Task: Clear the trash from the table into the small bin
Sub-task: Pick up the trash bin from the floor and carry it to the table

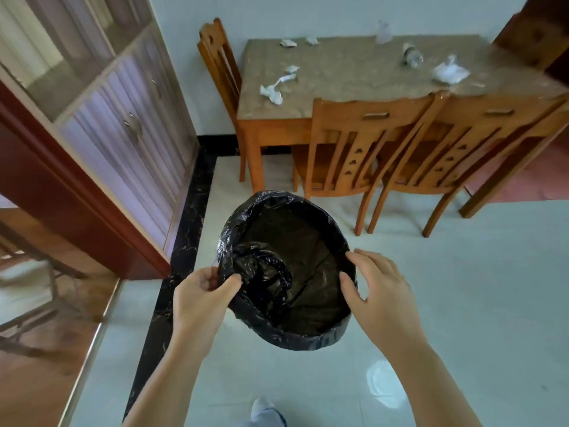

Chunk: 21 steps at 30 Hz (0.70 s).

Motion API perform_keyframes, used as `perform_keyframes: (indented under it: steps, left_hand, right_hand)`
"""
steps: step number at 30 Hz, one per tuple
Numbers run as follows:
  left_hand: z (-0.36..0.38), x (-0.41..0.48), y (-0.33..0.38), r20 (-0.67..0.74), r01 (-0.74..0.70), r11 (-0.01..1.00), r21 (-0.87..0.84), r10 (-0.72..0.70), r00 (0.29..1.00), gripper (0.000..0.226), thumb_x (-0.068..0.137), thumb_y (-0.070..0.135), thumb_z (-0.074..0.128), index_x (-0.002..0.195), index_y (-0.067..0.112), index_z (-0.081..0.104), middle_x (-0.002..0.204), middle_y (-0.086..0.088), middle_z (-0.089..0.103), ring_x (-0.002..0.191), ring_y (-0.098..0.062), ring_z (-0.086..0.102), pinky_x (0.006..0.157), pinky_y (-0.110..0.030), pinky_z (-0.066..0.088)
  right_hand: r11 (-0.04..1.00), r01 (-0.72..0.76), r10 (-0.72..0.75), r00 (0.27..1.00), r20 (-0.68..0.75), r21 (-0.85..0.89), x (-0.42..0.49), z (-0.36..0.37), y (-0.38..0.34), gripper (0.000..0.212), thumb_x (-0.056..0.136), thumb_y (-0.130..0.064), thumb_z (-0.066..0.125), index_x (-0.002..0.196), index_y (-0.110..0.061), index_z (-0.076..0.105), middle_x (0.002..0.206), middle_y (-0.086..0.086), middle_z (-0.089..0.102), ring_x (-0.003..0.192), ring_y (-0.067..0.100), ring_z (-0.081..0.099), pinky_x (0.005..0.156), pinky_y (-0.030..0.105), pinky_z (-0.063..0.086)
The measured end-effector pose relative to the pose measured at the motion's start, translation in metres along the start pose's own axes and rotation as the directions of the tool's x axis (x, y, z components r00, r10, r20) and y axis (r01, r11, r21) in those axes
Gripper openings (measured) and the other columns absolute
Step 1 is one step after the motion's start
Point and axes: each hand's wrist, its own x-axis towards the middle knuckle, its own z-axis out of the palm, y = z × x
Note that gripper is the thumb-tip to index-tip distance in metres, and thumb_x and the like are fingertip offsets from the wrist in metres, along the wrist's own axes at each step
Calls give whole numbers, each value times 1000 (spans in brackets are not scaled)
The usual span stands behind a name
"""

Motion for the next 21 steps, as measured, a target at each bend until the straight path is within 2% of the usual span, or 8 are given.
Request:
perform_keyframes:
  steps: [4, 5, 7, 11, 14, 16, 18, 21]
  left_hand:
    - [-21, 10, 24, -15, 35, 996, -78, -36, 999, 8, 59, 24, 69, 63, 17, 68, 70, -19, 70, 62, -28, 64, 70, -48, 54]
    - [-25, 14, 30, -17, 45, 995, -91, -47, 999, 7, 60, 23, 69, 63, 17, 68, 70, -19, 69, 63, -28, 64, 71, -48, 53]
    - [-34, 26, 42, -31, 59, 990, -128, -63, 998, 4, 61, 20, 70, 62, 17, 67, 65, -11, 69, 62, -24, 64, 70, -46, 53]
    - [-52, 59, 56, -60, 49, 986, -160, -59, 996, 28, 49, 30, 67, 64, 7, 60, 64, -11, 63, 62, -24, 59, 66, -40, 49]
    - [-59, 87, 66, -112, -7, 987, -158, -11, 994, 19, 53, 28, 68, 66, 16, 63, 60, -4, 66, 58, -19, 62, 60, -34, 52]
    - [-59, 104, 70, -150, -32, 989, -147, 9, 989, 8, 60, 21, 71, 65, 19, 64, 52, 3, 65, 49, -14, 62, 48, -28, 52]
    - [-55, 122, 70, -186, -46, 993, -106, 26, 982, 9, 64, 19, 71, 64, 18, 62, 48, 5, 62, 44, -11, 59, 40, -28, 49]
    - [-44, 153, 72, -254, -77, 995, -64, 59, 965, 17, 62, 20, 71, 58, 15, 56, 48, 7, 57, 47, -12, 55, 48, -29, 45]
  right_hand:
    - [998, 29, -30, 999, -16, -56, 11, -20, -19, 33, 79, -18, 64, 111, -8, 61, 112, 10, 65, 107, 28, 58, 89, 40, 46]
    - [998, 29, -30, 999, -16, -63, 16, -22, -25, 33, 79, -17, 65, 110, -7, 61, 111, 11, 66, 106, 29, 58, 89, 40, 46]
    - [997, 39, -40, 999, -17, -66, 29, -24, -40, 32, 79, -16, 65, 109, -6, 61, 109, 10, 66, 105, 30, 59, 88, 41, 47]
    - [999, 34, -33, 999, 14, -42, 61, -13, -66, 33, 82, -21, 61, 113, -11, 59, 116, 6, 63, 111, 25, 55, 91, 38, 44]
    - [999, 34, -33, 999, 32, -18, 92, 2, -84, 34, 84, -23, 59, 116, -13, 57, 119, 4, 61, 114, 22, 52, 92, 34, 40]
    - [999, 43, -42, 998, 46, -12, 111, 13, -91, 34, 84, -23, 58, 116, -14, 57, 118, 3, 61, 111, 22, 52, 90, 33, 41]
    - [999, 50, -49, 997, 58, -10, 130, 23, -93, 33, 84, -22, 59, 115, -13, 57, 116, 4, 62, 109, 23, 54, 88, 33, 42]
    - [999, 48, -47, 996, 74, -8, 161, 38, -89, 32, 83, -19, 60, 114, -13, 58, 111, 4, 63, 103, 23, 56, 84, 33, 44]
